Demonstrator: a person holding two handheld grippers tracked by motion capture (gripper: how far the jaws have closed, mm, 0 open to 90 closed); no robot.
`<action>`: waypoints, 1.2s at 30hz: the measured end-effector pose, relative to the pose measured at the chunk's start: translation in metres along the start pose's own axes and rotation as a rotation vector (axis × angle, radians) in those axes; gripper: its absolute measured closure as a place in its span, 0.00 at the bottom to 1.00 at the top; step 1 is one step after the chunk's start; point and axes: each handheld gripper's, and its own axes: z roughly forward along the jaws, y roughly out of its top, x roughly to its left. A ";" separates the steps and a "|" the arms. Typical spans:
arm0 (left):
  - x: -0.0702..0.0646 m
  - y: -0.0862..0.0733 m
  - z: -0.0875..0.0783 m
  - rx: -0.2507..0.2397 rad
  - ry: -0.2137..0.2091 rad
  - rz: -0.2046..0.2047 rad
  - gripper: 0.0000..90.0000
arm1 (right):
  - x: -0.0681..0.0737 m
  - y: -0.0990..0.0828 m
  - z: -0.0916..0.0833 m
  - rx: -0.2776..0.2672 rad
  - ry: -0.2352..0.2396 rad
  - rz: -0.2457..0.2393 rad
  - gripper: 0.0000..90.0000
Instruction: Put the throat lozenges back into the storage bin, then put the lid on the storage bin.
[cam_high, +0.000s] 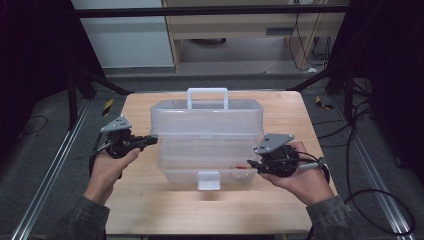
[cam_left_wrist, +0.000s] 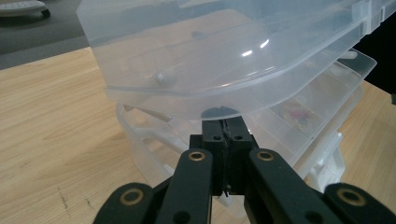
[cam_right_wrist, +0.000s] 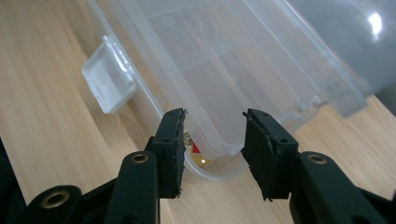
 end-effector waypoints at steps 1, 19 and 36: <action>0.000 -0.001 0.000 -0.001 0.001 0.002 0.99 | -0.001 -0.002 -0.002 0.000 -0.007 0.005 0.64; -0.003 -0.011 0.001 -0.004 -0.004 -0.002 0.99 | -0.014 -0.038 -0.006 -0.009 -0.076 0.126 0.63; -0.005 -0.020 0.000 0.005 0.004 0.005 0.99 | -0.042 -0.067 0.003 0.007 -0.168 0.266 0.62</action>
